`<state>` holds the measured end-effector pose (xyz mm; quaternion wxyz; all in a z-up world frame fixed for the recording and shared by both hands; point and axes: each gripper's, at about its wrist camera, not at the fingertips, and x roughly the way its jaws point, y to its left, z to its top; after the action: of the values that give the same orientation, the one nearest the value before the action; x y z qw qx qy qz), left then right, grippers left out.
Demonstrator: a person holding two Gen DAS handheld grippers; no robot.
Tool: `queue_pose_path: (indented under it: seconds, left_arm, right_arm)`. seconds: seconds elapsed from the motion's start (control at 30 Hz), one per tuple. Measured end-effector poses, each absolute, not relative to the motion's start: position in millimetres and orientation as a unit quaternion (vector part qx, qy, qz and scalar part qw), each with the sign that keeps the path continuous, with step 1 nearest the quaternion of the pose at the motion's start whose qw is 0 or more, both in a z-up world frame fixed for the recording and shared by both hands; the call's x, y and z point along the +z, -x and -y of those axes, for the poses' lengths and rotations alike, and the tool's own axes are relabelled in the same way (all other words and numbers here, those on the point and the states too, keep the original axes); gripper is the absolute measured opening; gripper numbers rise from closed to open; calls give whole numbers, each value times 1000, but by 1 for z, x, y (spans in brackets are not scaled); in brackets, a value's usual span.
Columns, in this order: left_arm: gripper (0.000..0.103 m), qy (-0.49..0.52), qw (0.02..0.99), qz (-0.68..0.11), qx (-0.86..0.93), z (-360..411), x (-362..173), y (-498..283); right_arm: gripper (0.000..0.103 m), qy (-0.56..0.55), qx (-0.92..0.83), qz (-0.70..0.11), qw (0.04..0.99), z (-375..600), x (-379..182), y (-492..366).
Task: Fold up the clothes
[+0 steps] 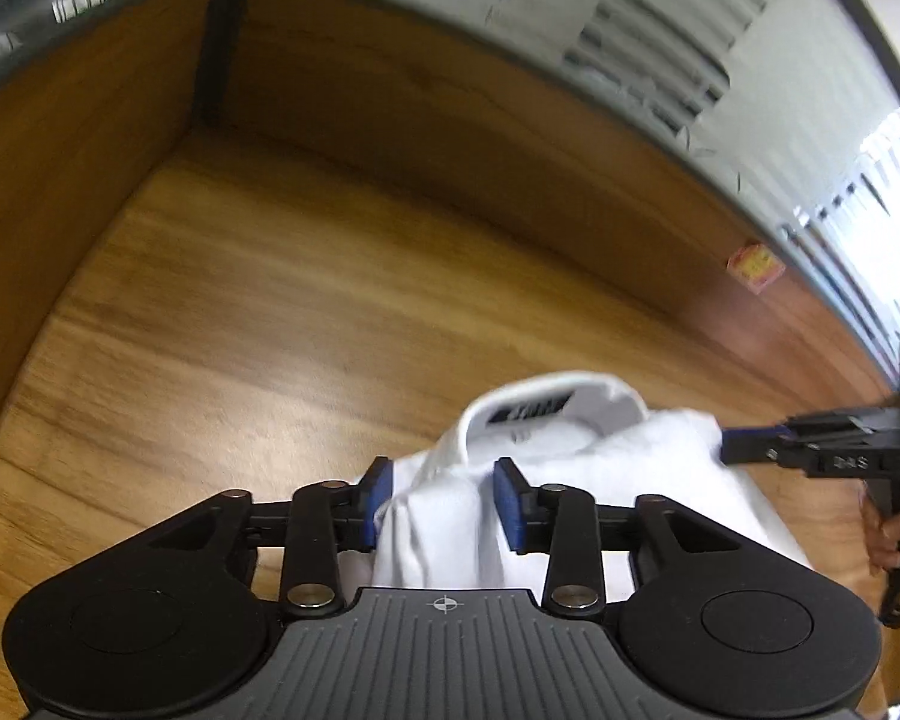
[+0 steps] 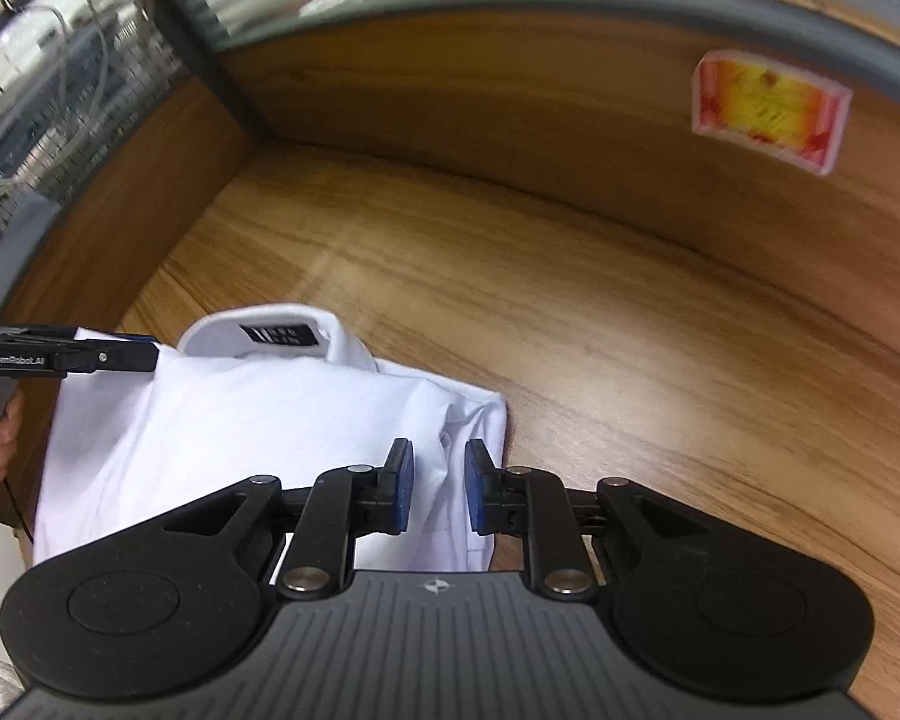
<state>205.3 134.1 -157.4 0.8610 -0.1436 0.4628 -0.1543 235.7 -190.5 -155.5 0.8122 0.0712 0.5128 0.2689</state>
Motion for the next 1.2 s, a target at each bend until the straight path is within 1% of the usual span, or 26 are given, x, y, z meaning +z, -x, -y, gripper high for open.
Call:
queue_pose_path:
  seconds: [0.03, 0.07, 0.1, 0.17, 0.23, 0.4, 0.47, 0.5, 0.53, 0.57, 0.63, 0.87, 0.93, 0.97, 1.07, 1.13, 1.2]
  left_arm:
    - [57, 145, 867, -451, -154, -133, -150, -201]
    - [61, 146, 874, -438, -154, -133, -142, -196]
    - [66, 142, 873, -437, -161, -128, -138, -192]
    - [66, 134, 871, -439, -178, -117, -132, -184]
    - [67, 125, 868, -440, -194, -107, -126, -177]
    - [66, 103, 859, -442, -235, -81, -110, -158]
    - [62, 95, 851, -457, -239, -71, -118, -158]
    - [56, 91, 847, -465, -241, -66, -122, -158]
    - [52, 87, 843, -472, -243, -61, -126, -159]
    - [52, 83, 838, -480, -245, -55, -130, -159]
    - [52, 75, 829, -495, -249, -45, -138, -160]
    - [49, 47, 794, -546, -261, -10, -167, -163]
    - [44, 45, 793, -551, -256, -10, -170, -166]
    - [44, 45, 793, -553, -252, -10, -171, -168]
    - [35, 48, 790, -562, -241, -11, -176, -174]
    - [26, 55, 787, -567, -238, -13, -181, -176]
    - [24, 65, 785, -568, -237, -17, -184, -177]
  right_arm:
    - [28, -77, 270, -507, 815, 195, -148, -230]
    - [32, -80, 274, -501, 817, 200, -141, -223]
    - [34, -83, 278, -495, 819, 205, -134, -216]
    - [42, -89, 286, -484, 823, 215, -120, -202]
    - [43, -94, 299, -479, 820, 225, -112, -185]
    - [52, -103, 343, -472, 806, 247, -102, -144]
    - [53, -101, 369, -474, 793, 252, -105, -129]
    - [54, -99, 382, -476, 786, 254, -107, -123]
    - [59, -98, 395, -478, 779, 256, -110, -117]
    - [64, -95, 406, -480, 772, 257, -113, -112]
    - [68, -87, 424, -482, 762, 258, -123, -107]
    - [68, -75, 489, -476, 727, 245, -155, -113]
    - [68, -69, 514, -484, 705, 235, -163, -111]
    - [67, -60, 524, -491, 694, 233, -167, -106]
    - [65, -31, 549, -513, 659, 228, -180, -92]
    - [65, -22, 541, -521, 660, 234, -187, -83]
    - [64, -21, 526, -527, 667, 241, -189, -74]
